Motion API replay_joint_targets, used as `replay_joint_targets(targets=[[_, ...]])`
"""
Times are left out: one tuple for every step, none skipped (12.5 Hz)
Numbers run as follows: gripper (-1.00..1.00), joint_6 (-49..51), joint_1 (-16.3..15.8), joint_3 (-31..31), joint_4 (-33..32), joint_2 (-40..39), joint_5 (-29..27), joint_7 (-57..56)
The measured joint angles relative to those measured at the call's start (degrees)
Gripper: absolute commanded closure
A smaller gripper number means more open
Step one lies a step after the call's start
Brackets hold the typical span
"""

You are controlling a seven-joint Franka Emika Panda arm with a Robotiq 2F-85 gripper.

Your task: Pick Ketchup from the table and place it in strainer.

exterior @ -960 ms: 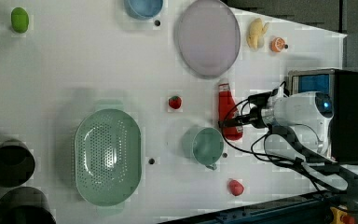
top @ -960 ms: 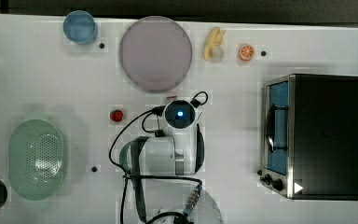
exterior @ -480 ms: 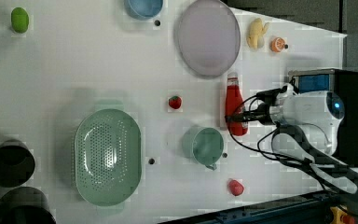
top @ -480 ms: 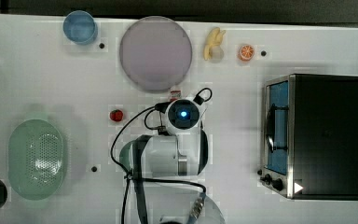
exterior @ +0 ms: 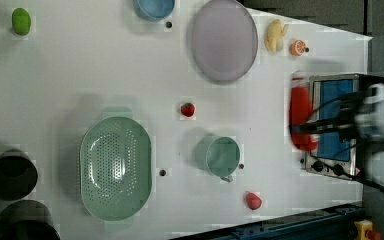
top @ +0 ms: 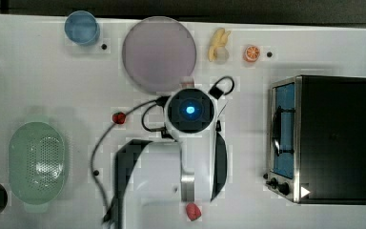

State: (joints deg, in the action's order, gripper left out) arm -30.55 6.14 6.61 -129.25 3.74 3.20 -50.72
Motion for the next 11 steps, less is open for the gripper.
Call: replay_joint_targets(targets=[[-0.24,2.6,0.1,1.0,3.2,2.8,-0.3,0.8],[-0.24,4.9,0.1,2.5,7.1,4.3,-1.5,2.7],[-0.24,5.6,-0.1,4.3,10.1,5.0,-3.6,5.8],[-0.24,5.7,-0.6,6.5,11.5,5.5,-4.2,9.3],[-0.24,6.3,-1.1,9.4,12.2,5.5,-3.9,13.1],[-0.24,7.2,-2.3,12.3,12.3,4.8,-3.9,17.2],[-0.24,7.3,-3.6,15.4,12.1,3.6,-4.0,21.6],[-0.24,6.7,-4.7,18.9,11.8,1.7,-4.0,26.1],[-0.24,5.8,-5.5,22.7,11.6,-0.9,-4.1,30.4],[-0.24,4.3,-6.5,26.2,11.6,-3.9,-4.5,34.4],[-0.24,1.5,-7.5,29.3,11.6,-7.0,-4.5,38.4]])
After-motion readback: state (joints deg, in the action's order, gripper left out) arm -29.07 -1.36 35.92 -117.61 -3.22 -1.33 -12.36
